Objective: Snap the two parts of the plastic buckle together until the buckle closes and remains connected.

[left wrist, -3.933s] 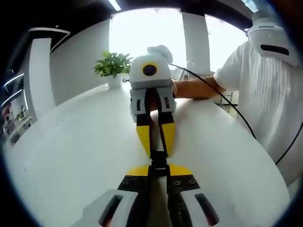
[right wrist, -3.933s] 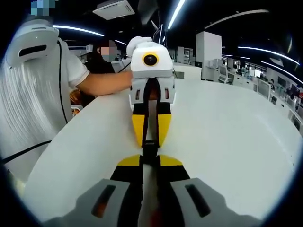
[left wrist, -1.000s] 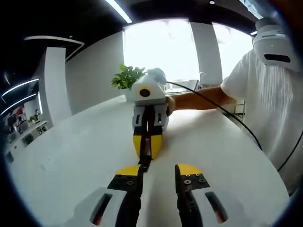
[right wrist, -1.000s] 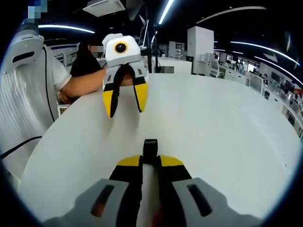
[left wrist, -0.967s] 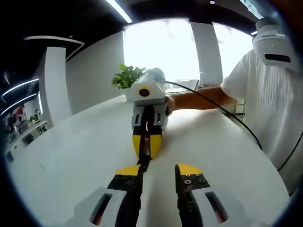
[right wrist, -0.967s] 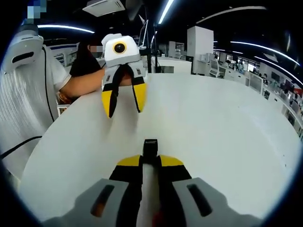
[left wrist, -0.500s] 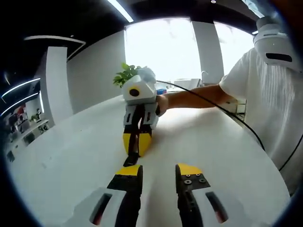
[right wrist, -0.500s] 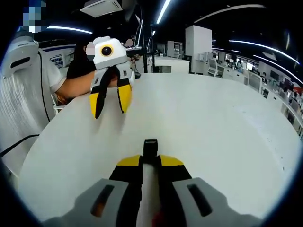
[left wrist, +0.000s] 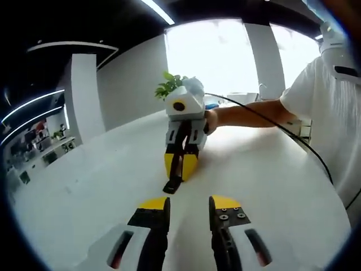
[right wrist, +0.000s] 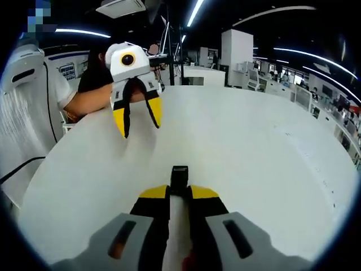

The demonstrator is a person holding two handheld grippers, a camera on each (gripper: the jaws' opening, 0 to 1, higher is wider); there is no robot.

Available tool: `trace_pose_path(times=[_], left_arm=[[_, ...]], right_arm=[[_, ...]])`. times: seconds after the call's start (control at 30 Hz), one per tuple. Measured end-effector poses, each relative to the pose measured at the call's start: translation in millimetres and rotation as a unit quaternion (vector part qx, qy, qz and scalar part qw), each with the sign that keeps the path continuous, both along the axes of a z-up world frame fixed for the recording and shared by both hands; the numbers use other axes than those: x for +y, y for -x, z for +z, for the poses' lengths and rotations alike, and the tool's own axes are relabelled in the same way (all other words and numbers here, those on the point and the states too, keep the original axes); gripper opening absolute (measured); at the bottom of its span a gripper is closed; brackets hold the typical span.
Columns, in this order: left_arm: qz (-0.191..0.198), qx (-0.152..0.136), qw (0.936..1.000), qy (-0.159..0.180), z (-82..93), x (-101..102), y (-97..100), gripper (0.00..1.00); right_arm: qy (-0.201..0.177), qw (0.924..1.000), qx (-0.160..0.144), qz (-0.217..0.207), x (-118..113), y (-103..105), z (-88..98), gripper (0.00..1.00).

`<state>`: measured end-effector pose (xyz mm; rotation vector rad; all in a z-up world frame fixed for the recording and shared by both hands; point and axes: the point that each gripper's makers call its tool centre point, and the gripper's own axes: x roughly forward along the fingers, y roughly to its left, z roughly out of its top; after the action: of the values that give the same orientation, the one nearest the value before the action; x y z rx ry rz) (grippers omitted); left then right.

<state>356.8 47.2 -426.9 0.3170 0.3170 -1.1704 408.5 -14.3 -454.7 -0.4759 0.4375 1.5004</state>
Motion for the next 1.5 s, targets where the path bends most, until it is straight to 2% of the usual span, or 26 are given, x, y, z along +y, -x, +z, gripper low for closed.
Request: trace_pose_path(times=[0.23, 0.57, 0.7, 0.8, 0.87, 1.07, 1.1, 1.2, 1.23, 1.27, 1.3, 1.33, 1.37, 1.4, 1.47, 1.5], left_arm=[[0.032, -0.005, 0.9995, 0.000, 2.2, 6, -8.5, 0.27], [0.042, -0.005, 0.9991, 0.002, 3.2, 1, -6.3, 0.27], [0.050, -0.004, 0.9988, 0.003, 3.9, 3, -8.0, 0.27], [0.061, -0.003, 0.9981, 0.001, 4.5, 5, -10.2, 0.27], [0.070, -0.002, 0.9976, -0.001, 5.0, 6, -11.2, 0.27], [0.095, 0.001, 0.9954, 0.003, 13.2, 7, -7.7, 0.27], [0.104, 0.001, 0.9945, 0.004, 14.2, 7, -6.5, 0.27], [0.128, 0.000, 0.9918, 0.001, 14.3, 10, -3.9, 0.27], [0.140, 0.002, 0.9901, -0.001, 13.5, 12, -3.6, 0.27], [0.148, 0.003, 0.9891, 0.000, 13.7, 13, -2.9, 0.27], [0.154, 0.004, 0.9880, 0.003, 14.2, 14, -2.0, 0.27], [0.160, 0.007, 0.9871, 0.011, 15.5, 14, -0.9, 0.27], [0.168, 0.011, 0.9856, 0.018, 15.9, 16, 0.5, 0.27], [0.175, 0.013, 0.9843, 0.019, 15.2, 17, 1.2, 0.27], [0.181, 0.013, 0.9832, 0.017, 14.2, 19, 3.0, 0.27], [0.187, 0.014, 0.9822, 0.016, 14.0, 21, 4.7, 0.27]], right_arm=[[-0.003, 1.0000, -0.002, -0.005, -2, -6, 0.2, 0.11], [-0.021, 0.9994, -0.007, -0.025, -6, -5, 1.6, 0.13], [-0.030, 0.9984, -0.001, -0.047, -9, -9, 5.8, 0.17], [-0.041, 0.9951, -0.001, -0.090, -13, -9, 12.3, 0.20], [-0.040, 0.9944, -0.002, -0.097, -15, -6, 13.6, 0.20], [-0.053, 0.9865, -0.004, -0.155, -26, 8, 21.0, 0.25], [-0.057, 0.9831, -0.007, -0.174, -30, 11, 23.6, 0.25], [-0.049, 0.9786, -0.009, -0.200, -35, 24, 25.2, 0.25], [-0.047, 0.9742, -0.009, -0.221, -39, 25, 26.0, 0.26], [-0.052, 0.9732, -0.010, -0.224, -39, 28, 28.7, 0.27], [-0.060, 0.9675, -0.007, -0.246, -42, 29, 31.9, 0.27], [-0.054, 0.9623, -0.004, -0.266, -46, 31, 31.9, 0.26], [-0.074, 0.9586, -0.002, -0.275, -46, 35, 38.4, 0.26], [-0.074, 0.9526, 0.003, -0.295, -51, 34, 38.8, 0.26], [-0.083, 0.9492, 0.004, -0.304, -53, 38, 42.4, 0.27], [-0.085, 0.9437, 0.004, -0.320, -57, 40, 44.1, 0.27]])
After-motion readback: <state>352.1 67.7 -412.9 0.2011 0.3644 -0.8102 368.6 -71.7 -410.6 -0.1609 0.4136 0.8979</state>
